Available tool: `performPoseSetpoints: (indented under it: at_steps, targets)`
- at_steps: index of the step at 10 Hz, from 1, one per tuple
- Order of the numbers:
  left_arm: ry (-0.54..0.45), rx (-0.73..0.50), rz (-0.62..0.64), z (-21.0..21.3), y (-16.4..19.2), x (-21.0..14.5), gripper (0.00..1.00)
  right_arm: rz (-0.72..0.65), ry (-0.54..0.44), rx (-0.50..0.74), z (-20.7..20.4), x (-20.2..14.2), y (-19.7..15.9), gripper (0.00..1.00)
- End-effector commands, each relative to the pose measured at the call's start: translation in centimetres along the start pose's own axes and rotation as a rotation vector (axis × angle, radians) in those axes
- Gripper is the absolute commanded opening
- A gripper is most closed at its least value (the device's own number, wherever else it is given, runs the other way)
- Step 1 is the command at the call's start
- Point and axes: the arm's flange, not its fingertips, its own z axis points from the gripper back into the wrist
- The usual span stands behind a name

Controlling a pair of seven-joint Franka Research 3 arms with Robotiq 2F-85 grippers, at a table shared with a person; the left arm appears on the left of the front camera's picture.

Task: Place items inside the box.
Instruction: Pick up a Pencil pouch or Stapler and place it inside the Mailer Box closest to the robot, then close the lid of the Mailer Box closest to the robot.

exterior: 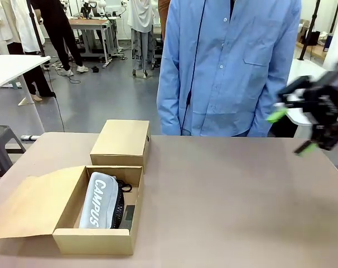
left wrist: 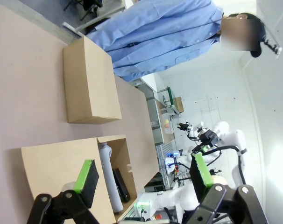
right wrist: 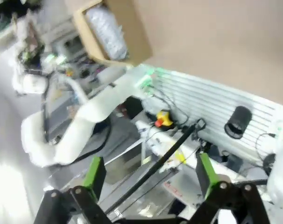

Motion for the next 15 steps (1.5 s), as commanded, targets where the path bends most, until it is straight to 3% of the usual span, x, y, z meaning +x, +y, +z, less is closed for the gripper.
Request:
performPoseSetpoints:
  at_steps: [1,2,3,4,5,6,15]
  targets:
    - [-0.004,-0.016,-0.02,-0.1,-0.1,-0.1,1.0,0.113,0.033,0.298,3.0,-0.1,-7.0,1.0]
    - [-0.004,-0.016,-0.02,-0.1,-0.1,-0.1,1.0,0.169,-0.032,0.406,3.5,-1.3,-10.9,1.0]
    - [-0.004,-0.016,-0.02,-0.1,-0.1,-0.1,1.0,0.192,-0.174,0.482,3.4,-2.7,-14.1,1.0]
    - [-0.004,-0.016,-0.02,-0.1,-0.1,-0.1,1.0,0.17,-0.413,0.496,2.3,-4.4,-16.6,1.0]
    - [-0.004,-0.016,-0.02,-0.1,-0.1,-0.1,1.0,0.205,-0.58,0.373,0.9,-5.3,-17.4,1.0]
    - [-0.004,-0.016,-0.02,-0.1,-0.1,-0.1,1.0,0.143,-0.215,0.478,4.5,-3.1,-16.0,1.0]
    - [-0.004,-0.016,-0.02,-0.1,-0.1,-0.1,1.0,0.143,-0.215,0.478,4.5,-3.1,-16.0,1.0]
